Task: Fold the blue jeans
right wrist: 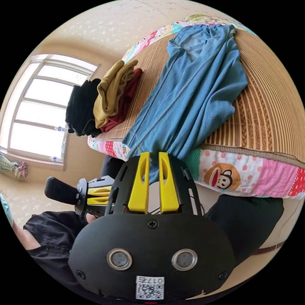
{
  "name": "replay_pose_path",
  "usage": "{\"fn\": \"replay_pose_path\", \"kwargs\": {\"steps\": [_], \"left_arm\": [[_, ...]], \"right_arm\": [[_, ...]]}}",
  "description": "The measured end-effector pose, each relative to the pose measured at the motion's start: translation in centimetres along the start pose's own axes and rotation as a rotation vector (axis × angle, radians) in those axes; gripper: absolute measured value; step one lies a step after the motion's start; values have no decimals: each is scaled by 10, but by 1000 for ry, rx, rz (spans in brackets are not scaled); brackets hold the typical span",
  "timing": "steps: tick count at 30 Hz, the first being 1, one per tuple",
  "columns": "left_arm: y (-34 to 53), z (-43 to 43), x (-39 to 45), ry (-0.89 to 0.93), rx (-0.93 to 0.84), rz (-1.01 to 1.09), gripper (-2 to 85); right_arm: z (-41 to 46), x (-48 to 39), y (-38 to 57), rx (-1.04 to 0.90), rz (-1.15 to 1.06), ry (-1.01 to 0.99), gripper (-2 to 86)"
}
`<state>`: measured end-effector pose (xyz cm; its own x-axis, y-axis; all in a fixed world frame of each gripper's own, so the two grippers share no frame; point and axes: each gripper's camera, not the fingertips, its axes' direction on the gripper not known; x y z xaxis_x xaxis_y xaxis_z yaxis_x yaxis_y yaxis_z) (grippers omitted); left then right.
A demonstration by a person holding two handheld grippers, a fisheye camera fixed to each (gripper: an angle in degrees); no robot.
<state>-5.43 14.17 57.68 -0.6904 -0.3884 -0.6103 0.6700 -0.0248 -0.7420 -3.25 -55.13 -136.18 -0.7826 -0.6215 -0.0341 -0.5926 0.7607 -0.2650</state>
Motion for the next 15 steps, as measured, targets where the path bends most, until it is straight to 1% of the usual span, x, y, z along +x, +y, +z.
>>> {"fn": "replay_pose_path", "kwargs": {"steps": [2, 4, 5, 7, 8, 10, 12, 14, 15], "left_arm": [[7, -19, -10, -1, 70, -20, 1], [17, -31, -24, -65, 83, -90, 21], [23, -37, -38, -116, 75, -161, 49], [31, -46, -61, -153, 72, -263, 78], [36, -53, -76, -159, 75, -327, 91], [43, -61, -96, -172, 85, -403, 103], [52, -69, -113, -190, 106, -478, 110], [57, -72, -121, -204, 111, -514, 111], [59, -74, -122, -226, 115, -525, 111]], "right_arm": [[-15, 4, 4, 19, -55, -76, 32], [-62, 21, 23, 176, -136, -318, 24], [-76, 27, 30, 224, -156, -373, 22], [-133, 64, 66, 433, -205, -512, 18], [-146, 76, 78, 495, -202, -538, 18], [-183, 130, 131, 713, -86, -611, 16], [-195, 163, 173, 817, 33, -579, 14], [-197, 184, 207, 826, 232, -442, 12], [-195, 192, 228, 800, 431, -286, 12]]}}
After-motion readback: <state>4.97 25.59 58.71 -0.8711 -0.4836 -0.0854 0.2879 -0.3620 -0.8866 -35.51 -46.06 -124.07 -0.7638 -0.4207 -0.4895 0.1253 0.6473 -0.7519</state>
